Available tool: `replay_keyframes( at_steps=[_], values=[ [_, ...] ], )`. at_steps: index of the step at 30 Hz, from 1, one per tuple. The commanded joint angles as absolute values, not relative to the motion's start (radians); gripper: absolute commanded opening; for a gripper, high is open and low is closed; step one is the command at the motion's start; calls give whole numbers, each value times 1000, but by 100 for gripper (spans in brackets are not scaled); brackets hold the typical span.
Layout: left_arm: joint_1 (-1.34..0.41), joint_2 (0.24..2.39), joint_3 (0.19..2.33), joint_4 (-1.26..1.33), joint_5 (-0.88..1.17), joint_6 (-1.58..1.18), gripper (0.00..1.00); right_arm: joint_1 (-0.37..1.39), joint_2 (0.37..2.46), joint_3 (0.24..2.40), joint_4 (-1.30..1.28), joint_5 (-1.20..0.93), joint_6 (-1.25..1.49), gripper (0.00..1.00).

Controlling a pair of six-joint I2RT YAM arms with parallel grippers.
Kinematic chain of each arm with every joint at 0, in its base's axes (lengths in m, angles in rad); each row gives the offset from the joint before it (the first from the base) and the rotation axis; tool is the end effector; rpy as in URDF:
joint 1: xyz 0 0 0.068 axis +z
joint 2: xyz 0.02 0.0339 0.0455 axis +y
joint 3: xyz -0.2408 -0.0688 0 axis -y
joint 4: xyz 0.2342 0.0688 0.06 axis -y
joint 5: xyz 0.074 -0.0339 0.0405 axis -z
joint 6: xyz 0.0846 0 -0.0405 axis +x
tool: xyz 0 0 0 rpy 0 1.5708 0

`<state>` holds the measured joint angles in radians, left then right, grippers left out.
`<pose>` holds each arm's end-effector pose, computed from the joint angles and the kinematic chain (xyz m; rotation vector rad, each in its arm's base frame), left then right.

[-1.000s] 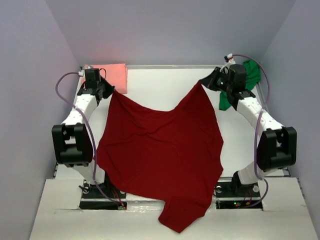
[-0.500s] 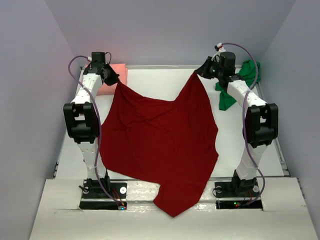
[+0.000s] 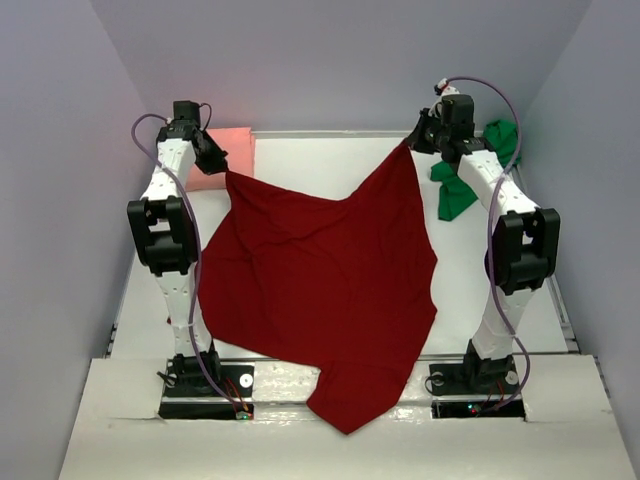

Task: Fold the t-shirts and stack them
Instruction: Flatten the tshirt out

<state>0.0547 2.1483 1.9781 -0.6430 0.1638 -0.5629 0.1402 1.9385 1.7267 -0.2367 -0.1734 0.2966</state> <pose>0.5007 0.0136 0.2203 -0.6582 2.3228 -0.4331 0.4831 0.0829 0.2794 0.0482 2.0408 0.4506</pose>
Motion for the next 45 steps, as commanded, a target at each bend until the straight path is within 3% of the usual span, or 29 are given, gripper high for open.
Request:
replay_keyframes(
  at_steps=[1, 18, 28, 45],
  values=[
    [87, 2187, 2066, -690, 206, -534, 0, 117, 1953, 1801, -343, -45, 242, 0],
    [95, 2395, 2347, -689, 298, -554, 0, 65, 2120, 1939, -442, -34, 238, 0],
    [104, 2430, 2362, -638, 314, -571, 0, 55, 2204, 2045, -460, -46, 258, 0],
    [109, 2408, 2301, -666, 333, -561, 0, 55, 2091, 1968, -517, -230, 340, 0]
  ],
)
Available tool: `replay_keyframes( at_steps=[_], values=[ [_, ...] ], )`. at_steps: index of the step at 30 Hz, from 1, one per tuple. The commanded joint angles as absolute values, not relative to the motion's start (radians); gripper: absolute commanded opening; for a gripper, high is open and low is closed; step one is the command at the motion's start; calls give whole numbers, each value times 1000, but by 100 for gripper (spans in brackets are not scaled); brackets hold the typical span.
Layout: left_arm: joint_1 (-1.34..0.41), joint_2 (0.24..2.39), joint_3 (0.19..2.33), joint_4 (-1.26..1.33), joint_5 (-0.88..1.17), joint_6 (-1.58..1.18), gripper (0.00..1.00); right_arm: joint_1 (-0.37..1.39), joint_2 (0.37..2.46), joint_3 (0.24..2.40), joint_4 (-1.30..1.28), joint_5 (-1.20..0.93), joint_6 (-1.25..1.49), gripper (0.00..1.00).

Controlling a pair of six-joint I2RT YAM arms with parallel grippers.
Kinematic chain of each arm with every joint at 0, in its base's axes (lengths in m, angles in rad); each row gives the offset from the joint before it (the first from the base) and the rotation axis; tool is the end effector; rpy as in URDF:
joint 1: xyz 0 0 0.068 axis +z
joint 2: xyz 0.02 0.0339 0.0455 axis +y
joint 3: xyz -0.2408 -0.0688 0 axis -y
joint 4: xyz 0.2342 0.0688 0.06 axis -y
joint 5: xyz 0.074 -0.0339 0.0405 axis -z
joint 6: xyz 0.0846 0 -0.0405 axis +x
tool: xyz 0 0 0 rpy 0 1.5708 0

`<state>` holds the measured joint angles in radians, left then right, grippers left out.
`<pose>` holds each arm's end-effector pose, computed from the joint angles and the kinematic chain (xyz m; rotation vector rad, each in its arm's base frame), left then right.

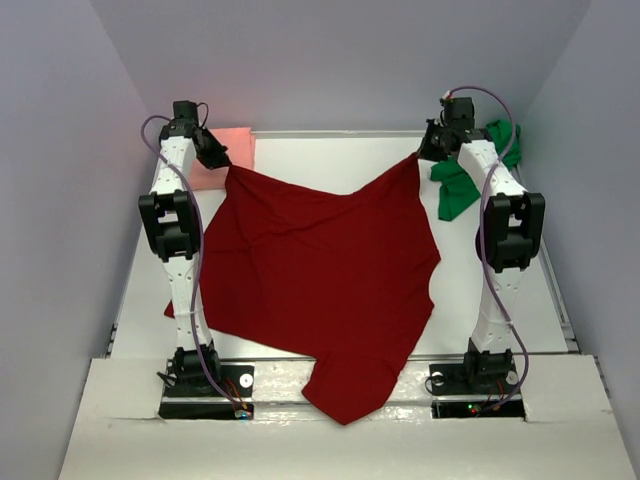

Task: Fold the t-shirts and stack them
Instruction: Flatten the tshirt out

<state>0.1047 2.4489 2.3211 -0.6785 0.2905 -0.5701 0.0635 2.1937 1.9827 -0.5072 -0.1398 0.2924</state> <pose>0.5521 0.0336 0.1850 -0.6622 2.3146 -0.5649 0.5191 0.0448 0.2149 0.1903 2.2967 0.3439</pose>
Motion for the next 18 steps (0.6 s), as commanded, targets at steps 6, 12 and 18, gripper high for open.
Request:
replay_keyframes(
  at_steps=[6, 12, 18],
  values=[
    [109, 2372, 2256, -652, 354, -566, 0, 55, 2034, 1893, -523, -326, 391, 0],
    [109, 2378, 2287, -709, 342, -538, 0, 55, 1990, 1841, -563, -393, 399, 0],
    [113, 2359, 2289, -727, 324, -529, 0, 55, 1913, 1755, -580, -410, 399, 0]
  ],
)
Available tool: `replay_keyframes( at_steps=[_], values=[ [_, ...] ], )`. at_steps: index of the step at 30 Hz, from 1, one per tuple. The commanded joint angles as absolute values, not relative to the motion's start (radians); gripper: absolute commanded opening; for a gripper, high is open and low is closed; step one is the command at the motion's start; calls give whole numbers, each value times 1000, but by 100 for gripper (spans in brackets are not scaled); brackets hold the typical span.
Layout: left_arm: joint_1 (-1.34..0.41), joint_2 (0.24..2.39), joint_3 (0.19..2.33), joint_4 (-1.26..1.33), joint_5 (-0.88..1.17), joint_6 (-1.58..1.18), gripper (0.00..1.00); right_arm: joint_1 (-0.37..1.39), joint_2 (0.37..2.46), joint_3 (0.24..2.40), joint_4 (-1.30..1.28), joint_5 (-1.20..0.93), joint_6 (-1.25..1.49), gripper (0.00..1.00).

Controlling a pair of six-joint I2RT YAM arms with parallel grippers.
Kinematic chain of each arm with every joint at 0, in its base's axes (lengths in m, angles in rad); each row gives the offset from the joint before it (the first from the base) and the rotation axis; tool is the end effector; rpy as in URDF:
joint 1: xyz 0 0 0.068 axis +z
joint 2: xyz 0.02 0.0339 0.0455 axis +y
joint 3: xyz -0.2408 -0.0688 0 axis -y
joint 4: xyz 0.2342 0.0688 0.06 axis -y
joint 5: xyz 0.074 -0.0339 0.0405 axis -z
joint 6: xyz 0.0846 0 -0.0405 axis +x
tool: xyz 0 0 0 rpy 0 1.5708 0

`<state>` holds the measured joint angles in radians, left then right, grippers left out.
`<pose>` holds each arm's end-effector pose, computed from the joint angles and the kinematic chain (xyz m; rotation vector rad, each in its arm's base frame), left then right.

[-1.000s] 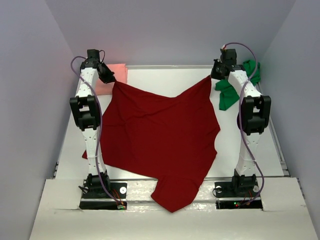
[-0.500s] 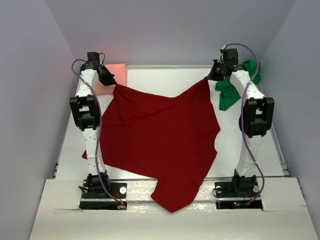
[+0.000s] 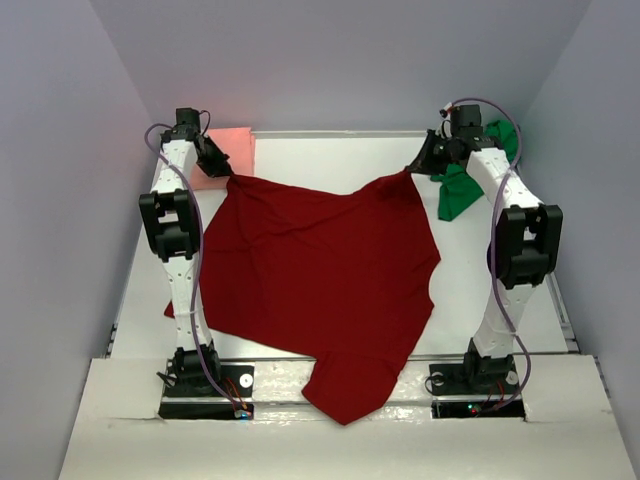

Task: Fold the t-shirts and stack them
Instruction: Flatten the tshirt out

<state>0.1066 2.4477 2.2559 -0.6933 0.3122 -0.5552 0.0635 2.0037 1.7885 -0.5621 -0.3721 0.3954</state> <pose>0.5440 0.0321 0.1622 -0.6741 2.3912 -0.5775 0.4687 0.0606 0.2335 0.2071 2.3679 0.6601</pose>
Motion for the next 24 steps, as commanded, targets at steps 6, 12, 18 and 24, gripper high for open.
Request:
replay_keyframes(
  at_steps=[6, 12, 18, 24],
  values=[
    [124, 2339, 2280, -735, 327, -534, 0, 55, 1842, 1680, -584, -405, 391, 0],
    [129, 2321, 2243, -733, 333, -535, 0, 55, 1730, 1602, -563, -423, 385, 0],
    [129, 2301, 2230, -735, 331, -534, 0, 55, 1655, 1557, -563, -440, 393, 0],
    [129, 2286, 2229, -745, 330, -529, 0, 55, 1603, 1510, -574, -459, 397, 0]
  ],
)
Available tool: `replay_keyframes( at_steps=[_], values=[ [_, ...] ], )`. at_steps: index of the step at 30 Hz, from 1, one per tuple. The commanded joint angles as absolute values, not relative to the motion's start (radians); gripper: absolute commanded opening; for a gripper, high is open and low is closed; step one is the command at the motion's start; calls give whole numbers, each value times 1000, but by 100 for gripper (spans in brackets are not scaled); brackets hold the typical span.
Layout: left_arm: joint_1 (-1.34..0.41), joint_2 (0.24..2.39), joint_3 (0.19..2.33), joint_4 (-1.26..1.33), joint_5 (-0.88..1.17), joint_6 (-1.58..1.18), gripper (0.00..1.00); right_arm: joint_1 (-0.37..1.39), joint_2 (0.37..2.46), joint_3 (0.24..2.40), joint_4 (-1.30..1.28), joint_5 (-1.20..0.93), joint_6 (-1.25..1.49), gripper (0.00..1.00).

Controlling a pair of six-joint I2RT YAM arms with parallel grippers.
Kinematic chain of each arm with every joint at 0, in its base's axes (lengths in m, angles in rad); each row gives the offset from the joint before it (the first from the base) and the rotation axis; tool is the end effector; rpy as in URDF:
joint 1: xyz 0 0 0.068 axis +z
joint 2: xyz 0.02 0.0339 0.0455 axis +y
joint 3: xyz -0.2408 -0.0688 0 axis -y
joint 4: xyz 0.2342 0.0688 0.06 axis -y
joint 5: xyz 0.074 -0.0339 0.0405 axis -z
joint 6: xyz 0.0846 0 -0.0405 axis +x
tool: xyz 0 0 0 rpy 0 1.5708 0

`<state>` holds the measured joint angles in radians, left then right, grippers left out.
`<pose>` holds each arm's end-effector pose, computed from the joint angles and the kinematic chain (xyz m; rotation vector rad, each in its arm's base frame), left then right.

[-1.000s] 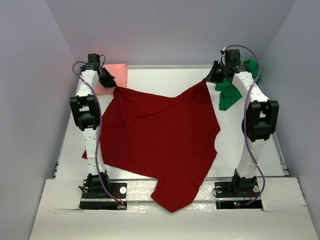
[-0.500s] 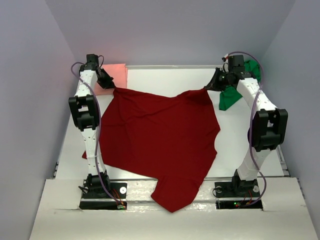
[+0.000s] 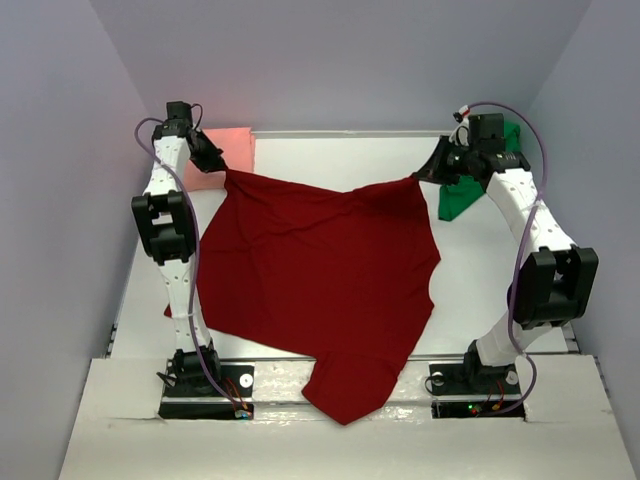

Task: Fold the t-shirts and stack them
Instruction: Flatten the tshirt out, then fold the tshirt

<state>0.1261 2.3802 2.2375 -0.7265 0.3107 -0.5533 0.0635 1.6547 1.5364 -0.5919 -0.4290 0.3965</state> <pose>0.5334 0.0416 0.1877 -0.6872 2.3679 -0.5677 0.3912 0.0601 0.2870 0.1542 2.3035 0.7276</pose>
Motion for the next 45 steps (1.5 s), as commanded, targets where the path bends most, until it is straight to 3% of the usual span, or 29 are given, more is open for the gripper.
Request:
replay_keyframes(
  at_steps=[1, 35, 45],
  values=[
    [129, 2287, 2229, -752, 330, -526, 0, 55, 1597, 1502, -575, -460, 402, 0],
    [190, 2286, 2186, -848, 325, -453, 0, 55, 1258, 1180, -727, -520, 428, 0],
    [190, 2276, 2137, -856, 314, -431, 0, 55, 1276, 1131, -778, -568, 407, 0]
  ],
)
